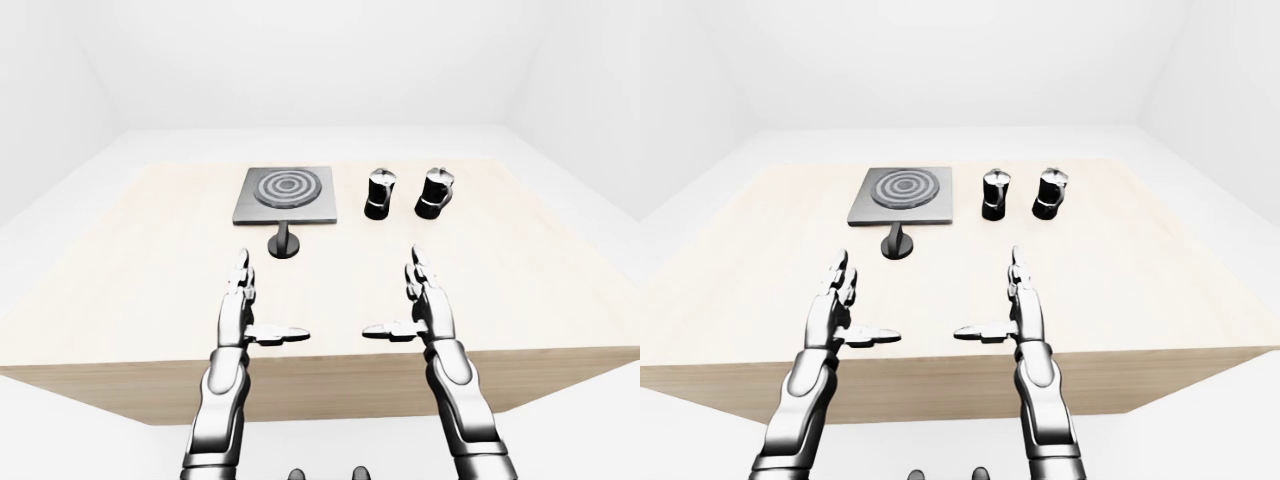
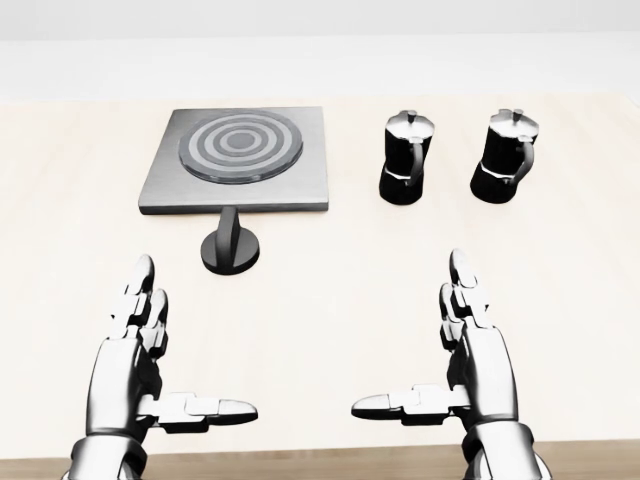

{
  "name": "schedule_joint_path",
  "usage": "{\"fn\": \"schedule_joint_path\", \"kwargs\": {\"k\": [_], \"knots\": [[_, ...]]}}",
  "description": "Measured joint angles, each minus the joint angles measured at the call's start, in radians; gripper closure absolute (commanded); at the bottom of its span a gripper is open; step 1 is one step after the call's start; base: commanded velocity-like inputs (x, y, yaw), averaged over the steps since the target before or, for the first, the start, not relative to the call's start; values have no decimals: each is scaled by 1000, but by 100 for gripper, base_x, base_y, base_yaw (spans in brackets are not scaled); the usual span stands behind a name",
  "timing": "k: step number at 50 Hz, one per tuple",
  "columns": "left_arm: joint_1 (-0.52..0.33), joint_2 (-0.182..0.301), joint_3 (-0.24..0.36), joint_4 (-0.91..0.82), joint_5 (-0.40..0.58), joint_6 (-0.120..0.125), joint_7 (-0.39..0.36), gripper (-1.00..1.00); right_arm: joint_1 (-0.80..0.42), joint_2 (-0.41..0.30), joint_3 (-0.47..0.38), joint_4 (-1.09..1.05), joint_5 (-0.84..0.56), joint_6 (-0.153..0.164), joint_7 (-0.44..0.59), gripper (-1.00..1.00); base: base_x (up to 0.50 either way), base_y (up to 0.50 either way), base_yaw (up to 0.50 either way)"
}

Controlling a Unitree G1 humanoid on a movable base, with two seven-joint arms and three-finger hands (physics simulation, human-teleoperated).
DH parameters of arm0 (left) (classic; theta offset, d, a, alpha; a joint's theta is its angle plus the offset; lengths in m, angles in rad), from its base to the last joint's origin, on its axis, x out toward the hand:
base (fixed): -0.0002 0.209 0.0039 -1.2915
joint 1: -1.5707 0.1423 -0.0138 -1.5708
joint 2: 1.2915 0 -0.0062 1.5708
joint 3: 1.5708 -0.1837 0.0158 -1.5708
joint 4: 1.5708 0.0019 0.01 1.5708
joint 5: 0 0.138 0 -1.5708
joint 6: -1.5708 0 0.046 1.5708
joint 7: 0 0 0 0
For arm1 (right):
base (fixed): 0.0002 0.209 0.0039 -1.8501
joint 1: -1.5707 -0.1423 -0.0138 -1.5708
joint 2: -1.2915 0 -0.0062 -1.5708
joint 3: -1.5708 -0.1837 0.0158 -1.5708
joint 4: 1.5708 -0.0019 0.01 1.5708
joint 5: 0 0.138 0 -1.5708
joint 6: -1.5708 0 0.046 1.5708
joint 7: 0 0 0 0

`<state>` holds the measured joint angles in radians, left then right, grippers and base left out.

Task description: Turn off the stove.

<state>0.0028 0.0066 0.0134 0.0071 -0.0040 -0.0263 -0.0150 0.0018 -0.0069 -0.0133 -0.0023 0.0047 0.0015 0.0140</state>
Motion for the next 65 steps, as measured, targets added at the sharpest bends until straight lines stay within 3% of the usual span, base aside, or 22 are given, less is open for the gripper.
{"fn": "schedule_joint_path", "kwargs": {"k": [7,18,40,52,65], "knots": [[-4,5,8,23,4,-32,-10,-100,-2,-7,-12,2,9,6,19,-100,0,0,0],[-4,7,11,37,8,-60,-21,-100,-2,-13,-17,0,9,14,37,-100,1,33,0],[-2,11,16,36,4,-61,-26,-100,-6,-12,-17,6,7,14,48,-100,3,46,0],[0,11,16,38,6,-61,-26,-100,-8,-12,-18,13,9,13,49,-100,8,2,0],[2,10,14,37,7,-61,-27,-100,-10,-13,-18,20,9,10,52,-100,40,0,0]]}}
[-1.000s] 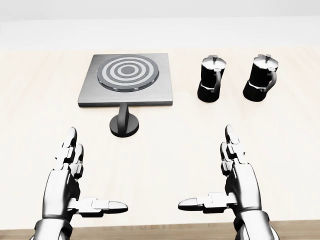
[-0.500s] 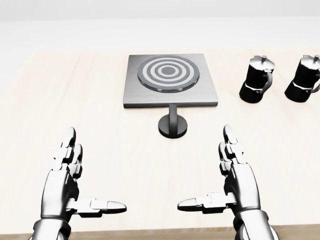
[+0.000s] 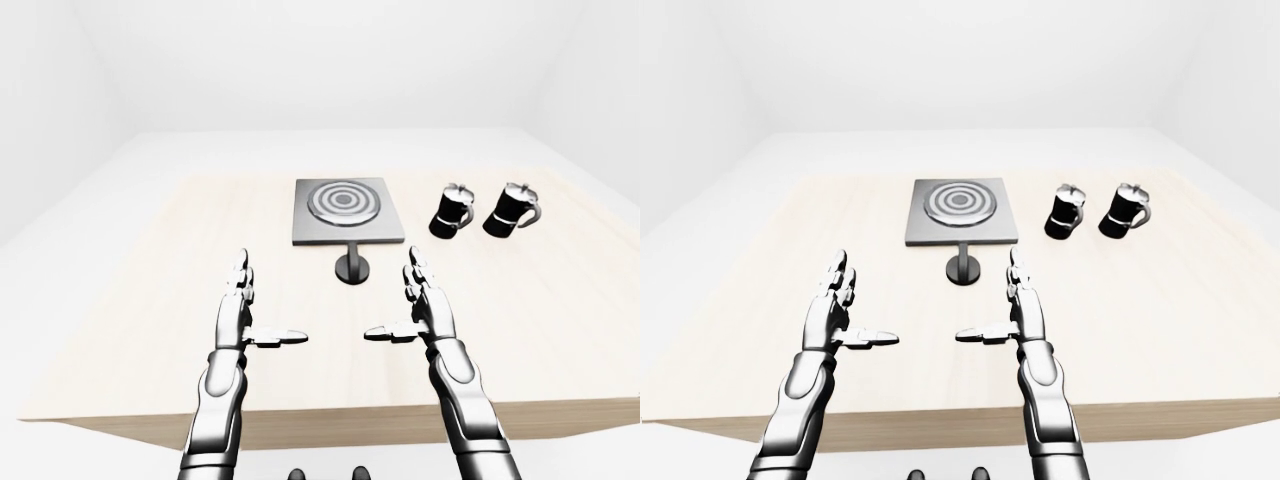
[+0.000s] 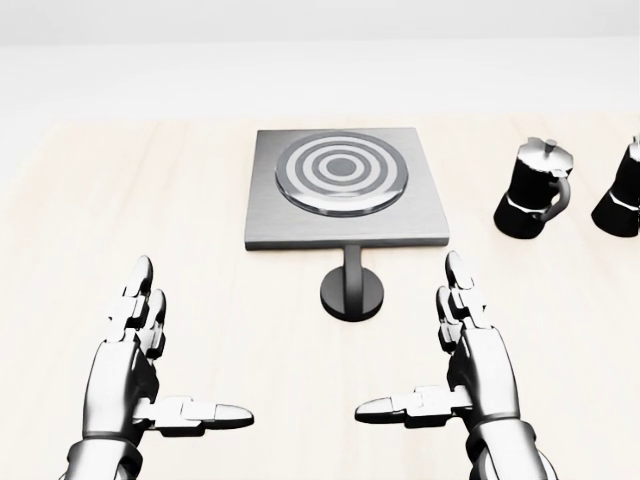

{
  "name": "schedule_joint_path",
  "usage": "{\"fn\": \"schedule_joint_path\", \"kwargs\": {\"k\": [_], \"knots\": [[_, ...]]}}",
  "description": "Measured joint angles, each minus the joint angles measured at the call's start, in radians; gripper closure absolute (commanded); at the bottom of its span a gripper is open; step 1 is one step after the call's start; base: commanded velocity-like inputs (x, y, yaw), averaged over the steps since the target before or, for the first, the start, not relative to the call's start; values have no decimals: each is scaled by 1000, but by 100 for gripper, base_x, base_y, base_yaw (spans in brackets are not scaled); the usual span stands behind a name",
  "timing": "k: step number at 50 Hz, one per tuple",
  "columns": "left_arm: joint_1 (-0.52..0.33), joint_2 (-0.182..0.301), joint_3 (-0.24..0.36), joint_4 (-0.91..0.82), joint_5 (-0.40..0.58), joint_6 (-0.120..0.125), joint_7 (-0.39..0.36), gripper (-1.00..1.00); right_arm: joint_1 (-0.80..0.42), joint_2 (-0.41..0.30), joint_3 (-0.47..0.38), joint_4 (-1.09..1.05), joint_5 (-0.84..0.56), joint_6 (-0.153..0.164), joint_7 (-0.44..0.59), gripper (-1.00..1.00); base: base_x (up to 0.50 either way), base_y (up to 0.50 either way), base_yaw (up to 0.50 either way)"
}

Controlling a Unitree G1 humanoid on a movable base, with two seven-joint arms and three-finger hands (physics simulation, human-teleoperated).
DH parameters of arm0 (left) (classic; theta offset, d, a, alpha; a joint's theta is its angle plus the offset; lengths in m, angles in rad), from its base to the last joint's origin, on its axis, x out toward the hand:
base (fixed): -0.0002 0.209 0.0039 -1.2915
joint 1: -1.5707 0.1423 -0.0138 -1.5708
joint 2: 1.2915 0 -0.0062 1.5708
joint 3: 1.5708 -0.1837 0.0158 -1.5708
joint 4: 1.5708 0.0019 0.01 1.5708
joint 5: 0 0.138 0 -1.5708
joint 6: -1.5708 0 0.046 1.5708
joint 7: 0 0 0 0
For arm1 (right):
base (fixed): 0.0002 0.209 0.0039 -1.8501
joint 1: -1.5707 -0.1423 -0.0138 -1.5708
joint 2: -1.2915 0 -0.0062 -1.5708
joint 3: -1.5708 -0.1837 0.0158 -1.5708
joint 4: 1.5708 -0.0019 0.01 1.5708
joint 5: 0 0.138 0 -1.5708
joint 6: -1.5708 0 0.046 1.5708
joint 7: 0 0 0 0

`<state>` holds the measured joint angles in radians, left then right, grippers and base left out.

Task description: Turn off the stove.

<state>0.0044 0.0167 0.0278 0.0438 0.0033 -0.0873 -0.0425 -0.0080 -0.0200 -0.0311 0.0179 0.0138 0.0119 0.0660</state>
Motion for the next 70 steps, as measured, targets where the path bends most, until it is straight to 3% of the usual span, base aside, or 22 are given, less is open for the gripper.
{"fn": "schedule_joint_path", "kwargs": {"k": [41,44,48,55,59,62,70], "knots": [[-5,-1,12,-14,5,5,28,-100,-11,-1,1,17,-13,0,-6,-100,45,8,0],[-5,2,38,-50,-10,18,63,-100,-12,-1,0,19,-13,-1,-9,-100,0,0,0],[6,7,88,-108,-17,15,137,-100,-14,-1,-1,23,-15,-4,-12,-100,0,0,0],[66,7,214,-220,-59,27,243,-100,-15,-2,-3,30,-16,-10,-17,-100,0,0,0],[112,-7,292,-272,-68,16,293,-100,-15,-3,-4,29,-18,-10,-19,-100,0,0,0],[146,-22,351,-309,-78,0,317,-100,-13,-2,-3,26,-19,-11,-20,-100,0,0,0],[211,-48,510,-360,-121,12,341,-100,-12,-3,-3,27,-22,-20,-18,-100,0,0,0]]}}
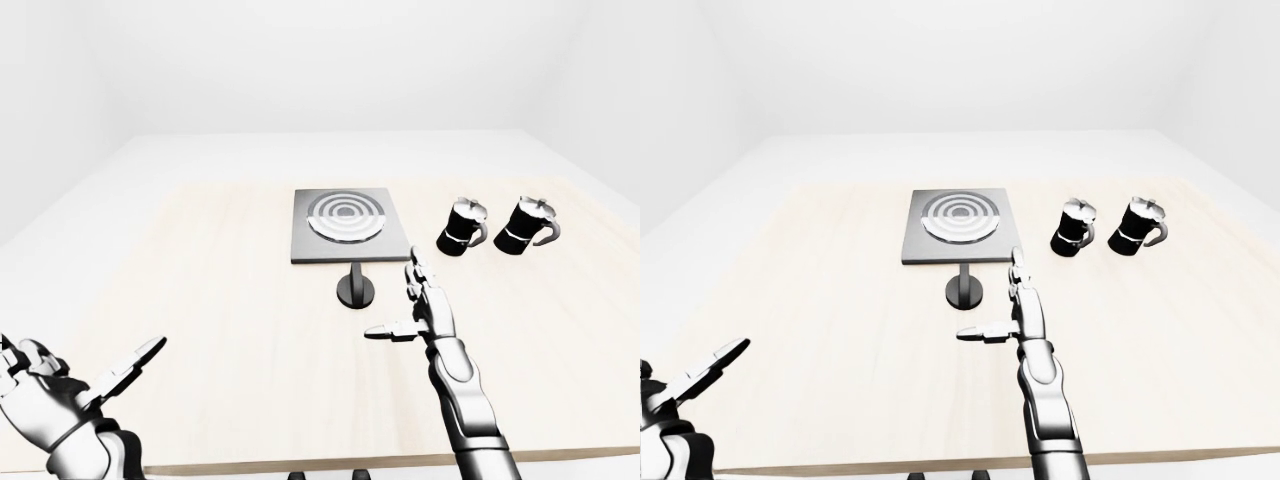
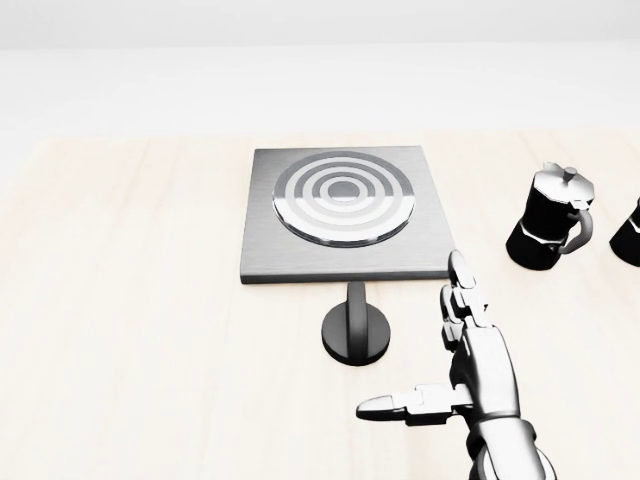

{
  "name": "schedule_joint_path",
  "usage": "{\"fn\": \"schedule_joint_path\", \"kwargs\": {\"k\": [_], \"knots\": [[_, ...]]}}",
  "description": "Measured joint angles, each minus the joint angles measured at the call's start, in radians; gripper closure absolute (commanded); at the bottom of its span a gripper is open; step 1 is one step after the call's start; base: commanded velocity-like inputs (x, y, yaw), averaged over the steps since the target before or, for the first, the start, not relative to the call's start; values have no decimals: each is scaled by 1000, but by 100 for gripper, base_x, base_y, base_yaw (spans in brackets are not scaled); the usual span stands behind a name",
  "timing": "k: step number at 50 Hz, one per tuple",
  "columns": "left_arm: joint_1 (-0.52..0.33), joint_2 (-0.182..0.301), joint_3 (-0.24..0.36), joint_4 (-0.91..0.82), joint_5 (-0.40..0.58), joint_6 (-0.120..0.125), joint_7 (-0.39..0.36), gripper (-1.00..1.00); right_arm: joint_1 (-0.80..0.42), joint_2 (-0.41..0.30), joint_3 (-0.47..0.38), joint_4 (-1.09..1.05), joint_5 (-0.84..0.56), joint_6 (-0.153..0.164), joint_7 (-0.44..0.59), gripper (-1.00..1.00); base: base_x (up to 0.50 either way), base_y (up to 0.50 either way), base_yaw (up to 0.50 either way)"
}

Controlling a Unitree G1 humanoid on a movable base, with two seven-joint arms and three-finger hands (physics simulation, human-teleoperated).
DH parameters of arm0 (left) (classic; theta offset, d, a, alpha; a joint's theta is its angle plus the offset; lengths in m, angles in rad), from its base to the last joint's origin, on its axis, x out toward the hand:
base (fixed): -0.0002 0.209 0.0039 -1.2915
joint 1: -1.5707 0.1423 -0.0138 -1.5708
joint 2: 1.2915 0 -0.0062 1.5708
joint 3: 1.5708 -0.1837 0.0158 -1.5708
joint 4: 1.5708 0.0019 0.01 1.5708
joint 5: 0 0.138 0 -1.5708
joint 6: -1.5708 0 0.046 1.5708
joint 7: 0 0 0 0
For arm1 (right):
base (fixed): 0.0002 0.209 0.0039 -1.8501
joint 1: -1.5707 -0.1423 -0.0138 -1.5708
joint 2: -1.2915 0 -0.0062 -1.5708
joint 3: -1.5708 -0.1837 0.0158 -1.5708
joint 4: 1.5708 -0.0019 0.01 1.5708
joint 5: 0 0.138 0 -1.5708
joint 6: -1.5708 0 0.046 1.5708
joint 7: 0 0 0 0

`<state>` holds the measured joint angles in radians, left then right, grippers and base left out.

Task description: Turn off the stove.

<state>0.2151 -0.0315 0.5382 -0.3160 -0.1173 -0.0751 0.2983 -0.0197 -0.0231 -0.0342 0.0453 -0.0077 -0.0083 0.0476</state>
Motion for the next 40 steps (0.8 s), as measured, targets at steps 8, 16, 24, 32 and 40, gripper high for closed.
{"fn": "schedule_joint_path", "kwargs": {"k": [8,16,24,32,40], "knots": [[74,-38,163,8,-53,-6,-102,-100,4,0,3,-7,-9,1,-1,-100,0,0,0],[93,-56,248,23,-67,-12,-158,-100,6,2,12,-15,-30,14,-6,-100,0,0,0],[100,-64,282,26,-73,-12,-179,-100,7,3,16,-18,-43,22,-8,-100,0,0,0],[104,-67,296,28,-76,-12,-187,-100,7,3,18,-19,-49,26,-9,-100,0,0,0],[105,-67,302,29,-78,-12,-191,-100,7,4,18,-19,-52,27,-9,-100,0,0,0]]}}
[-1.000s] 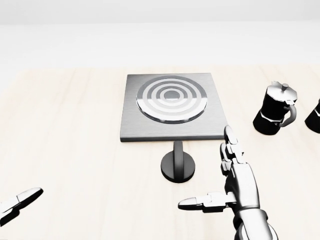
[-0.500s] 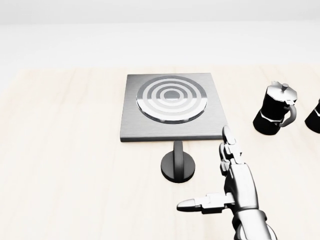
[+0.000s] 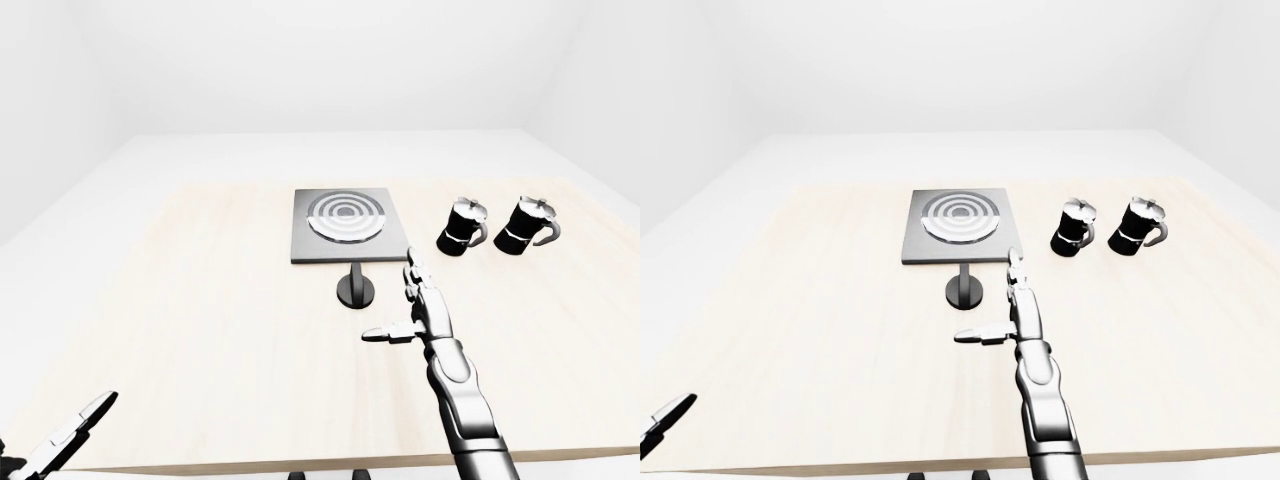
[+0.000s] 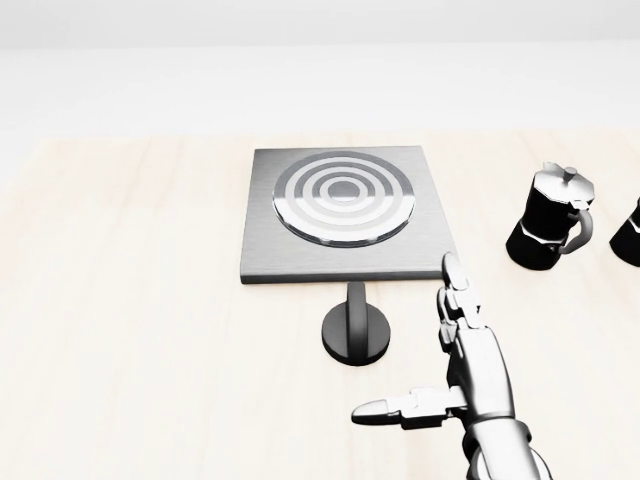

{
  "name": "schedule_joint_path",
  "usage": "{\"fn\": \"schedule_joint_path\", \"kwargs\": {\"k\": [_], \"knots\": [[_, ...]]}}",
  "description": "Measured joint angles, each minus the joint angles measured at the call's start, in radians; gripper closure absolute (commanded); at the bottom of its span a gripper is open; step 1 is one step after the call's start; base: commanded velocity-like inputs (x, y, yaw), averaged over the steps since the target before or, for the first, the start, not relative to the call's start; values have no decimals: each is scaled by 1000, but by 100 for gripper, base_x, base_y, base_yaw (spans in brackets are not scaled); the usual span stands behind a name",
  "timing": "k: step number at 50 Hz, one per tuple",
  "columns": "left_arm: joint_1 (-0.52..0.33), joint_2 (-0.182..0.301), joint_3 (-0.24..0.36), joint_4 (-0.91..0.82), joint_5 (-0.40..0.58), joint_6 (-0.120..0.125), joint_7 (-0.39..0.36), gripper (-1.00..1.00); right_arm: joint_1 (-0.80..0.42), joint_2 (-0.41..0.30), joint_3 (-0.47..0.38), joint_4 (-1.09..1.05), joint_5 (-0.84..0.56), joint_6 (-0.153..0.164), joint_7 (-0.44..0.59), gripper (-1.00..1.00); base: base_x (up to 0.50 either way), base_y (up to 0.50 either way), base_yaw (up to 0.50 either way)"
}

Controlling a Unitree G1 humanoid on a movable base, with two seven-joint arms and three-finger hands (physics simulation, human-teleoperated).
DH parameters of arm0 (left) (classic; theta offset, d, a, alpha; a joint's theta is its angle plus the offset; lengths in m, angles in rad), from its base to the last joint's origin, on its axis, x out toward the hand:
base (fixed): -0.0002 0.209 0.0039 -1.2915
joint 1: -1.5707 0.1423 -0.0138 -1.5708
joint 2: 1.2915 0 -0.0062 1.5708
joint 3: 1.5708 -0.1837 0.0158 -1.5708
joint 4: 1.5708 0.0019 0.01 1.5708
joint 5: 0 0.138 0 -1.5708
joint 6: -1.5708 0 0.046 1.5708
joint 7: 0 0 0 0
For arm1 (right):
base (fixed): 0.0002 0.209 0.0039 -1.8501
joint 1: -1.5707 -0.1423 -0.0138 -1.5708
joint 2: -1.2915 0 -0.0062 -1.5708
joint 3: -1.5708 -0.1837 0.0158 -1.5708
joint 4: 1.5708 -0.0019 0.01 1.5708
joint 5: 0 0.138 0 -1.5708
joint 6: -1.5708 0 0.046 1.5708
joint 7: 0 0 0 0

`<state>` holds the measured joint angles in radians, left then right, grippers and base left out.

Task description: Turn off the stove.

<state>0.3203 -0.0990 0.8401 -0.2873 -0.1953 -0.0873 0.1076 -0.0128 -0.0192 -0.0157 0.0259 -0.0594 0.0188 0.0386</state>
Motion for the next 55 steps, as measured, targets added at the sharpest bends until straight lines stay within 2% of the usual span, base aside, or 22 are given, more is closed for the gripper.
{"fn": "schedule_joint_path", "kwargs": {"k": [11,26,33,55], "knots": [[2,-2,3,2,-1,0,-1,-100,-1,2,5,14,-5,-12,0,-100,0,0,0],[3,-2,4,16,0,0,1,-100,9,16,39,106,-24,-80,5,-100,0,0,0],[3,-2,4,18,-1,0,3,-100,25,21,59,122,-37,-98,13,-100,0,0,0],[5,-5,4,22,-8,0,0,-100,10,46,112,238,-77,-106,23,-100,0,0,0]]}}
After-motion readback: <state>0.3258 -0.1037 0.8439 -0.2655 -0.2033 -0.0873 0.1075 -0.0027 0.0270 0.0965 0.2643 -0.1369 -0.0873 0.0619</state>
